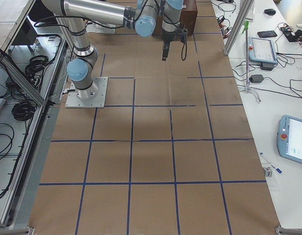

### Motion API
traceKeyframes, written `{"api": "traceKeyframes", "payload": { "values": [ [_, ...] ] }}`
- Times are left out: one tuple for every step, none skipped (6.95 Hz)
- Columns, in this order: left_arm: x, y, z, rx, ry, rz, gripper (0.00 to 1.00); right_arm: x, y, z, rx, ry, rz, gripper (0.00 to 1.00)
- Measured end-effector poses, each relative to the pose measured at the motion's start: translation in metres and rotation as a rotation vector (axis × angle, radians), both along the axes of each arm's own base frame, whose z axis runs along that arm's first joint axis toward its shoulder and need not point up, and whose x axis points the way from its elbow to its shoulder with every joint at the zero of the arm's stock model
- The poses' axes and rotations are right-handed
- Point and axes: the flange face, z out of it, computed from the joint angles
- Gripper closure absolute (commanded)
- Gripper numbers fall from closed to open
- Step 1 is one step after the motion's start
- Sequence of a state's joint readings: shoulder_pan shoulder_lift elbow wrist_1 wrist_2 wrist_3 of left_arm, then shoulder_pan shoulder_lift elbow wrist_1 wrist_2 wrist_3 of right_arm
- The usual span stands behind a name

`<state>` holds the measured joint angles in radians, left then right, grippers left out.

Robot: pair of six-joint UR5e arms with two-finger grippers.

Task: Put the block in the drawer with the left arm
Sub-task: 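Lower the left gripper and hook the white drawer handle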

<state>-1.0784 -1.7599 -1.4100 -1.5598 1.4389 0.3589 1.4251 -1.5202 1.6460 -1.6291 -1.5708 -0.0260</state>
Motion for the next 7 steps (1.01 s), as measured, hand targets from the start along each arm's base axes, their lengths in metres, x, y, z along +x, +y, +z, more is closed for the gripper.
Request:
{"api": "traceKeyframes", "payload": {
  "values": [
    [0.027,-0.004,-0.009,-0.011,0.03,-0.034,0.01,0.0,0.0,0.0,0.0,0.0,0.0,0.0],
    [0.047,-0.007,-0.02,-0.018,0.059,-0.071,0.01,0.0,0.0,0.0,0.0,0.0,0.0,0.0],
    [0.06,-0.009,-0.034,-0.014,0.086,-0.1,0.01,0.0,0.0,0.0,0.0,0.0,0.0,0.0],
    [0.066,-0.011,-0.048,-0.005,0.106,-0.119,0.01,0.0,0.0,0.0,0.0,0.0,0.0,0.0],
    [0.069,-0.014,-0.062,0.007,0.12,-0.131,0.01,0.0,0.0,0.0,0.0,0.0,0.0,0.0],
    [0.071,-0.017,-0.073,0.017,0.131,-0.14,0.01,0.0,0.0,0.0,0.0,0.0,0.0,0.0],
    [0.072,-0.021,-0.084,0.027,0.145,-0.147,0.02,0.0,0.0,0.0,0.0,0.0,0.0,0.0]
  ]
}}
